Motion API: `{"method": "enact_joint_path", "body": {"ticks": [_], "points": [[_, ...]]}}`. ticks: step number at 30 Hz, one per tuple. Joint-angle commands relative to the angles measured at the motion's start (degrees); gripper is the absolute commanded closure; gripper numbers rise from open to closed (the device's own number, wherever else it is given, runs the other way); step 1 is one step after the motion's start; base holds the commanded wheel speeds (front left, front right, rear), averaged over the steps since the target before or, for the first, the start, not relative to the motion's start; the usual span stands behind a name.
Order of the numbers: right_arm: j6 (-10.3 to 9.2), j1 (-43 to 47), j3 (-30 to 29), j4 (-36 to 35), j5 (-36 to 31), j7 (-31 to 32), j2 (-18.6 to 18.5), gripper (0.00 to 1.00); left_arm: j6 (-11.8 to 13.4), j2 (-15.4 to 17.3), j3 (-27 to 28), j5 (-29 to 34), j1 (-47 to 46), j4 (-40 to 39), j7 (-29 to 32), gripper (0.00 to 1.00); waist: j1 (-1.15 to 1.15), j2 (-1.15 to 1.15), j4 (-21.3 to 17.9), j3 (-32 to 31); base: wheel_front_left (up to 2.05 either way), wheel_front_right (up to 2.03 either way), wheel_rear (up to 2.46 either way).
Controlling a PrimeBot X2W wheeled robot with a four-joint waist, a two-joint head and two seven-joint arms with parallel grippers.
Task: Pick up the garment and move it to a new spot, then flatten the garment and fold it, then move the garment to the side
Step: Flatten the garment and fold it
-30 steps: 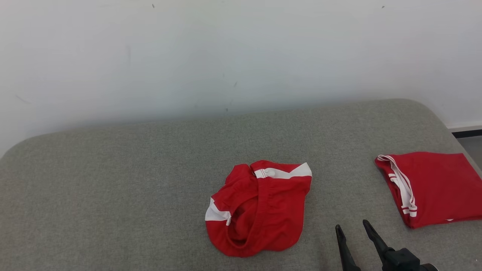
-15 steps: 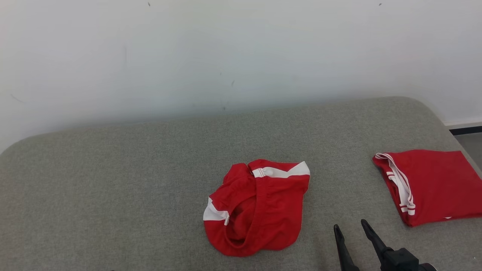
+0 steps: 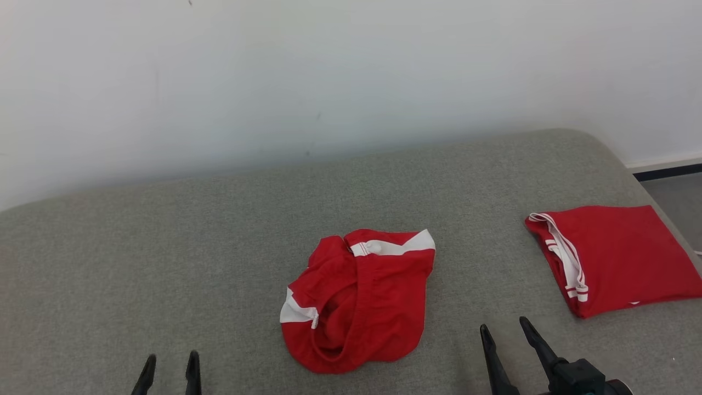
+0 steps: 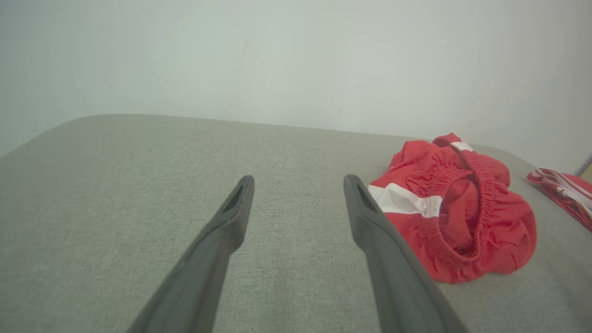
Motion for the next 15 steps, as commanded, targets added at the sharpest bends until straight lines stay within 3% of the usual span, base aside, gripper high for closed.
{"method": "enact_joint_path", "body": {"ticks": [1,5,15], "points": [[-0.14,-0.49,-0.02,-0.21,0.29,-0.27,-0.02,0.0,0.05,0.55,-0.9,-0.12,-2.19,0.36,-0.17,0.0,0.0,0.0,-1.24,0.64,0.0,0.0,0.0],[-0.14,-0.77,0.11,-0.29,0.15,-0.26,-0.02,0.0,0.05,0.9,-4.4,0.22,-8.43,1.0,1.66,0.0,0.0,0.0,-3.85,1.47,0.0,0.0,0.0],[-0.14,-1.85,0.82,-0.5,0.37,-0.27,-0.01,0.0,0.36,-0.23,-10.07,-2.06,-21.66,5.44,12.87,0.0,0.0,0.0,-12.68,4.67,0.0,0.0,0.0]]}}
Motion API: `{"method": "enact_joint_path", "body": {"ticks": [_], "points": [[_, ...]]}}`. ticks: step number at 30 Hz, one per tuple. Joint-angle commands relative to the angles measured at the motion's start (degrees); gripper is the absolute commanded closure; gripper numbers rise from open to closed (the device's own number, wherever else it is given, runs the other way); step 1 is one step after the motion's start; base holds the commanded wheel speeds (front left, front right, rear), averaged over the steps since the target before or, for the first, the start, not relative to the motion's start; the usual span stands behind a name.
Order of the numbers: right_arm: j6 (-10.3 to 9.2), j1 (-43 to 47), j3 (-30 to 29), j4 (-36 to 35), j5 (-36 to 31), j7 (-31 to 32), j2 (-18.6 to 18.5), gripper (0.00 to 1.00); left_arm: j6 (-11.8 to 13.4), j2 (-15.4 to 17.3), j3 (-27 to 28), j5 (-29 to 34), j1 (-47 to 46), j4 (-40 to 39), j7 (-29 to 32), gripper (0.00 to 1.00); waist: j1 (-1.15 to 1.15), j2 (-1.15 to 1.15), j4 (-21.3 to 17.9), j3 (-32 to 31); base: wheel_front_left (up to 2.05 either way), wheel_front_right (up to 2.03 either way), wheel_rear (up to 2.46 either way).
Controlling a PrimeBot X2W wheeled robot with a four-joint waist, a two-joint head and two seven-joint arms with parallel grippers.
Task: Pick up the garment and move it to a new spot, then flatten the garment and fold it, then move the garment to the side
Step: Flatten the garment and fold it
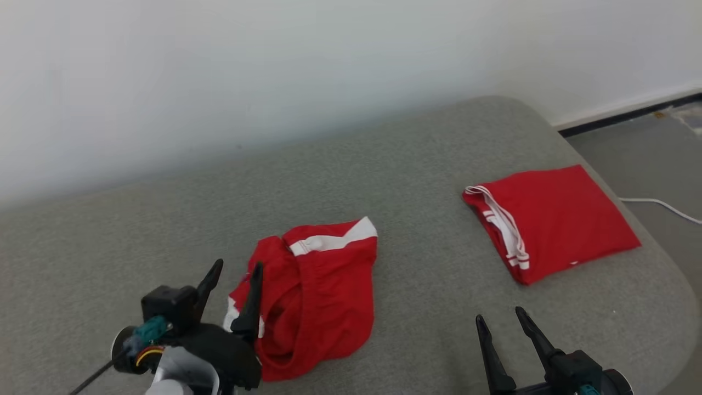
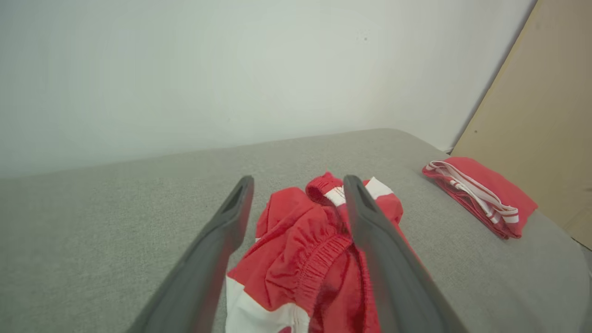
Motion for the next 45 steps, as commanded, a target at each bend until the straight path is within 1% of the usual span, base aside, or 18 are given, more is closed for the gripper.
{"method": "enact_joint_path", "body": {"ticks": [1,2,5,6,8,10,14,21,23,26,30,36,38,39,40,41,42,45], "points": [[-0.14,-0.58,-0.17,-0.19,0.32,-0.26,-0.03,0.0,0.54,-0.39,-0.43,-0.93,-2.34,1.78,3.67,0.0,-0.01,0.0,-5.26,2.59,0.0,0.0,0.0],[-0.14,-0.55,-0.34,-0.27,0.4,-0.26,-0.01,0.0,0.84,-0.67,-0.76,-1.86,-3.99,2.86,6.89,0.0,-0.01,0.0,-6.74,3.2,0.0,0.0,0.0],[-0.14,-0.47,-0.3,-0.43,0.5,-0.27,0.0,0.0,1.78,-0.93,-0.9,-3.07,-5.63,4.14,12.03,0.0,-0.01,0.0,-8.61,4.02,0.0,0.0,0.0],[-0.14,-0.47,-0.3,-0.43,0.5,-0.27,0.0,0.0,1.78,-0.93,-0.9,-3.07,-5.63,4.14,12.03,0.0,-0.01,0.0,-8.61,4.02,0.0,0.0,0.0],[-0.14,-0.46,-0.09,-0.57,0.8,-0.26,0.01,0.0,2.61,-1.17,-0.88,-3.74,-6.71,4.31,14.79,0.0,-0.01,0.0,-9.46,4.54,0.0,0.0,0.0],[-0.14,-0.54,-0.01,-0.76,1.07,-0.27,0.0,0.0,4.15,-1.36,-0.53,-3.76,-7.65,4.22,16.7,0.0,-0.01,0.0,-9.99,5.1,0.0,0.0,0.0],[-0.14,-0.75,0.47,-1.02,1.59,-0.26,0.0,0.0,6.04,-1.83,-0.74,-4.33,-8.81,4.57,20.14,0.0,-0.01,0.0,-10.75,5.87,0.0,0.0,0.0],[-0.14,-1.1,1.12,-1.45,2.05,-0.27,0.0,0.0,8.84,-1.46,0.56,-5.34,-10.23,5.83,23.48,0.0,-0.01,0.0,-11.42,6.7,0.0,0.0,0.0],[-0.14,-1.18,1.23,-1.52,2.15,-0.27,0.0,0.0,8.9,-1.37,0.55,-5.51,-10.39,5.73,23.85,0.0,-0.01,0.0,-11.48,6.79,0.0,0.0,0.0],[-0.14,-1.27,1.16,-1.45,2.27,-0.26,0.0,0.0,8.06,-1.47,0.49,-6.95,-10.68,5.51,25.09,0.0,-0.01,0.0,-11.44,6.87,0.0,0.0,0.0],[-0.14,-1.57,1.41,-1.34,2.41,-0.27,0.0,0.0,7.62,-1.67,0.35,-8.01,-11.53,5.9,26.8,0.0,-0.01,0.0,-11.35,7.0,0.0,0.0,0.0],[-0.14,-2.07,2.09,-1.23,2.72,-0.26,-0.01,0.0,7.6,-1.95,0.34,-9.39,-14.4,7.2,28.31,0.0,-0.01,0.0,-11.58,7.47,0.0,0.0,0.0],[-0.14,-2.21,2.17,-1.2,2.77,-0.26,-0.01,0.0,7.56,-1.94,0.24,-9.42,-15.45,7.38,28.14,0.23,-0.01,0.0,-11.69,7.64,0.0,0.0,0.0],[-0.14,-2.26,2.09,-1.24,2.81,-0.27,-0.01,0.0,7.59,-1.9,0.25,-9.35,-15.83,7.35,27.86,0.45,-0.01,0.0,-11.71,7.73,0.0,0.0,0.0],[-0.14,-2.29,1.99,-1.26,2.82,-0.26,-0.01,0.0,7.64,-1.76,0.2,-9.11,-16.15,7.32,27.63,0.55,-0.01,0.0,-11.69,7.8,0.0,0.0,0.0],[-0.14,-2.29,1.87,-1.27,2.83,-0.27,-0.01,0.0,7.79,-1.59,0.08,-8.78,-16.33,7.37,27.3,0.8,-0.01,0.0,-11.65,7.84,0.0,0.0,0.0],[-0.14,-2.23,1.8,-1.28,2.82,-0.27,-0.01,0.0,7.84,-1.49,-0.03,-8.52,-16.57,7.38,27.1,1.0,-0.01,0.0,-11.59,7.85,0.0,0.0,0.0],[-0.14,-2.01,1.78,-1.13,2.91,-0.26,-0.01,0.0,7.29,-1.49,-0.58,-8.32,-16.88,7.56,26.53,1.0,-0.01,0.0,-11.36,7.67,0.0,0.0,0.0]]}}
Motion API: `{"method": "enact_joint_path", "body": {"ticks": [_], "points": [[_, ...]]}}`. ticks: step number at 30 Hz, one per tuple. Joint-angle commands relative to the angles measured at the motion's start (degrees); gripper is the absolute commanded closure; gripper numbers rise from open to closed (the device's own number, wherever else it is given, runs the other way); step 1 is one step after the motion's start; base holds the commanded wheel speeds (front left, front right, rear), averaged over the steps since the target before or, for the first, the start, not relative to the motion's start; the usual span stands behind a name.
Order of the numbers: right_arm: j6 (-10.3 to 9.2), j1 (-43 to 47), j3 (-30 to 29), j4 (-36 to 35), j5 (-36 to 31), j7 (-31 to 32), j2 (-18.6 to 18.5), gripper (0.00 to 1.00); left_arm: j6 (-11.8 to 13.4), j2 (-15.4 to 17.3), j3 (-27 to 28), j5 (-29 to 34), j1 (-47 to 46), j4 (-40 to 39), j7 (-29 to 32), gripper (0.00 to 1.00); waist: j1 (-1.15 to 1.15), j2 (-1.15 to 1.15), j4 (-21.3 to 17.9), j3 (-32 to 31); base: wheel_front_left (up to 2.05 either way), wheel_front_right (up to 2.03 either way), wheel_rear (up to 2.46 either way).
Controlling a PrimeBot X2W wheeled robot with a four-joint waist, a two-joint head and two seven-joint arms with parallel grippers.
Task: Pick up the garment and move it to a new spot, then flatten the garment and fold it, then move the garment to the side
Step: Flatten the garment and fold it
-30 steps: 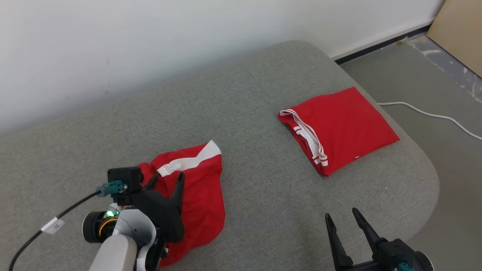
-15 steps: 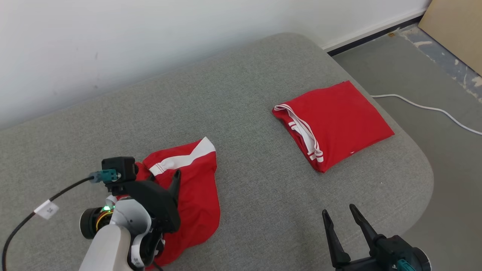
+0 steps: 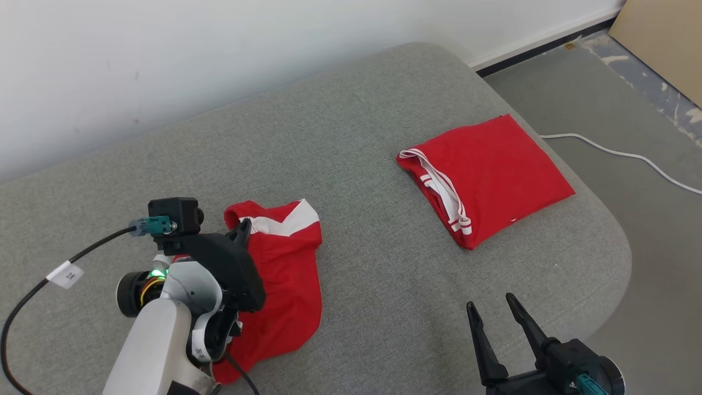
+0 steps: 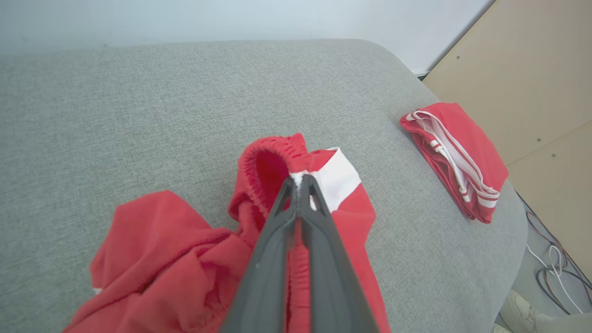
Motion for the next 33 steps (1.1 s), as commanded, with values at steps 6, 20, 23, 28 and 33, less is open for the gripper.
{"method": "enact_joint_path", "body": {"ticks": [6,20,23,28,33], "points": [[-0.14,-0.16,0.29,0.17,0.49,-0.25,0.0,0.0,-2.15,-0.72,-1.95,0.23,-2.24,-1.25,-2.94,1.0,0.0,-0.01,0.54,-0.73,0.0,0.0,0.0],[-0.14,0.09,0.56,1.28,0.22,-0.25,0.0,0.0,-5.76,-2.45,-7.87,-6.5,-14.34,-9.11,-12.14,1.0,0.0,-0.01,0.58,-3.26,0.0,0.0,0.0],[-0.14,0.57,0.33,1.09,0.34,-0.26,0.01,0.0,-5.4,-2.45,-8.44,-7.68,-15.46,-10.84,-12.44,1.0,0.0,-0.01,1.22,-3.61,0.0,0.0,0.0],[-0.14,1.24,-0.16,0.74,0.09,-0.25,0.0,0.0,-5.3,-0.47,-9.88,-8.25,-10.71,-12.56,-9.8,1.0,0.0,-0.01,4.13,-3.63,0.0,0.0,0.0],[-0.14,1.25,-0.34,0.51,-0.43,-0.25,0.0,0.0,-5.62,3.52,-11.13,-9.26,-2.1,-13.04,-6.68,1.0,0.0,-0.01,8.0,-3.71,0.0,0.0,0.0]]}}
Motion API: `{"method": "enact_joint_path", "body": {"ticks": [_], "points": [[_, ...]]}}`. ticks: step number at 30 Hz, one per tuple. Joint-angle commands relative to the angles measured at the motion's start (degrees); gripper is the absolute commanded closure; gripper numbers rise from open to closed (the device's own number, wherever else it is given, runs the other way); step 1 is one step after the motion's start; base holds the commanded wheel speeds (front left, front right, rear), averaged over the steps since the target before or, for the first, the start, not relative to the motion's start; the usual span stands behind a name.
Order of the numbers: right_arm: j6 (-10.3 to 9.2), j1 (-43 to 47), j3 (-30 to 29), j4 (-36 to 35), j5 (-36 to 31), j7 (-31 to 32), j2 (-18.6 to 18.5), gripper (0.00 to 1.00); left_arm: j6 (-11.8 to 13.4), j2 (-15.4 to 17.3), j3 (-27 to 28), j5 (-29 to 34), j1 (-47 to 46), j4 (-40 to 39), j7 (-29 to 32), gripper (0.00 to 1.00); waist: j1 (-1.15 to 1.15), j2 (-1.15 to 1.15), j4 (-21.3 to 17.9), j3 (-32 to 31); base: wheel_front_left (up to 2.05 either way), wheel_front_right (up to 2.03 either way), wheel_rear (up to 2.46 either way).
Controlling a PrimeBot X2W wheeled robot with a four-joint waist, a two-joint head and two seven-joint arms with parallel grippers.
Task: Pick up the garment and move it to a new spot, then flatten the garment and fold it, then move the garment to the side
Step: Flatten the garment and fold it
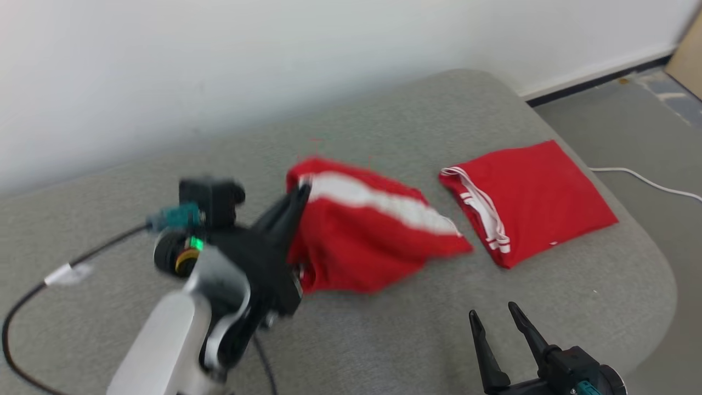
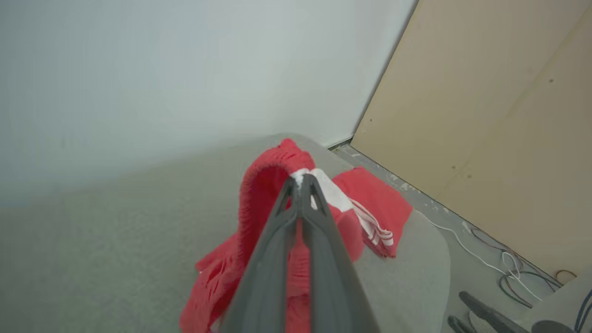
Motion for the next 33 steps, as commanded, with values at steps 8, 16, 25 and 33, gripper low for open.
{"method": "enact_joint_path", "body": {"ticks": [8,16,25,33], "points": [[-0.14,0.1,0.82,0.38,-0.66,-0.25,-0.01,0.0,0.45,6.46,-0.25,0.5,11.26,3.11,0.74,1.0,0.0,0.0,6.38,-0.81,0.0,0.0,0.0],[-0.14,-0.24,1.01,0.85,-1.28,-0.25,-0.01,0.0,1.85,10.4,1.12,2.59,16.45,6.71,-3.38,1.0,0.0,0.0,6.84,-0.93,0.0,0.0,0.0],[-0.14,-0.49,1.19,1.12,-1.26,-0.25,-0.01,0.0,3.38,12.32,3.07,2.61,19.63,10.65,-6.95,1.0,0.0,0.0,6.3,-0.95,0.0,0.0,0.0],[-0.14,0.0,0.48,1.04,-1.04,-0.25,-0.01,0.0,4.41,10.65,5.58,-0.3,24.58,10.54,-11.89,0.0,0.0,0.0,6.86,-1.85,0.0,0.0,0.0]]}}
